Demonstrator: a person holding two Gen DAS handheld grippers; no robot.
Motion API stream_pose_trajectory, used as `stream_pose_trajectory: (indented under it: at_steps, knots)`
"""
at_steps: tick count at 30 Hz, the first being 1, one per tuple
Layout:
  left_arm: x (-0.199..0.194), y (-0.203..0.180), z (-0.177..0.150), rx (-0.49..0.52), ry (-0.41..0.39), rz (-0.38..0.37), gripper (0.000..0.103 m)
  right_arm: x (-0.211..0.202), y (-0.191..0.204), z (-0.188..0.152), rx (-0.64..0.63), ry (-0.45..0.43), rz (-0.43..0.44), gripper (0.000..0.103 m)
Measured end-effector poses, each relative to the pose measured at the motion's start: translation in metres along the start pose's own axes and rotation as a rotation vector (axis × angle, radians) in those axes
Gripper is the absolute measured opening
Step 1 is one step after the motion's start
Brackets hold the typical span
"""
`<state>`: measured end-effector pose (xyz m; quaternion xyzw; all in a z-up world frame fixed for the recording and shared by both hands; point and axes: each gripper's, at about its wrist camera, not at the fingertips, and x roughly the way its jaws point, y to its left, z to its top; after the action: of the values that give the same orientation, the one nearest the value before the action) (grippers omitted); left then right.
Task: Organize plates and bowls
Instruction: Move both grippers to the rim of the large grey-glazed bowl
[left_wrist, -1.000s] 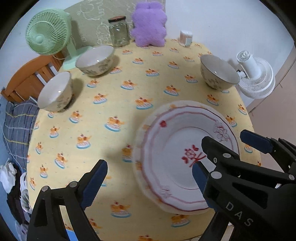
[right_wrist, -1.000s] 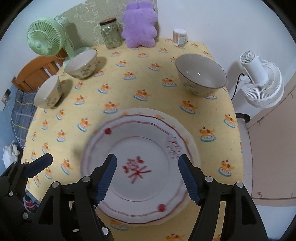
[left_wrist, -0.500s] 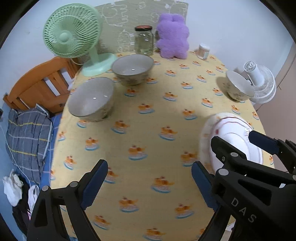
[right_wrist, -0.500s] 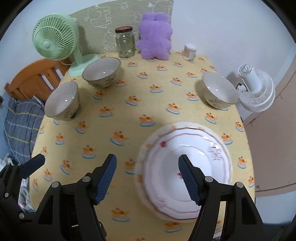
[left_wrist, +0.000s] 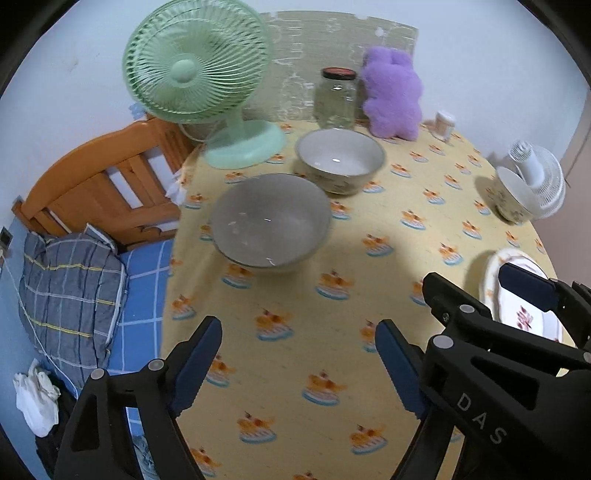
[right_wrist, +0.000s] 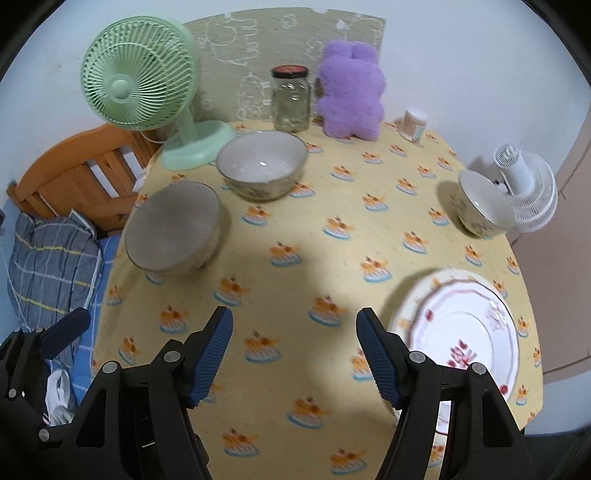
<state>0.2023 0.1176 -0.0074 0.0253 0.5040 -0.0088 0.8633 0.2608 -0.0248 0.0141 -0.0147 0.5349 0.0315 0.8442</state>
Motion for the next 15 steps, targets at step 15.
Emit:
stream_pose_trajectory:
  at_steps: [15]
  knots:
    - [0.06,0.065,0.042,-0.081,-0.023,0.079,0.068,0.053,0.059,0.048,-0.008,-0.012,-0.005,0.073]
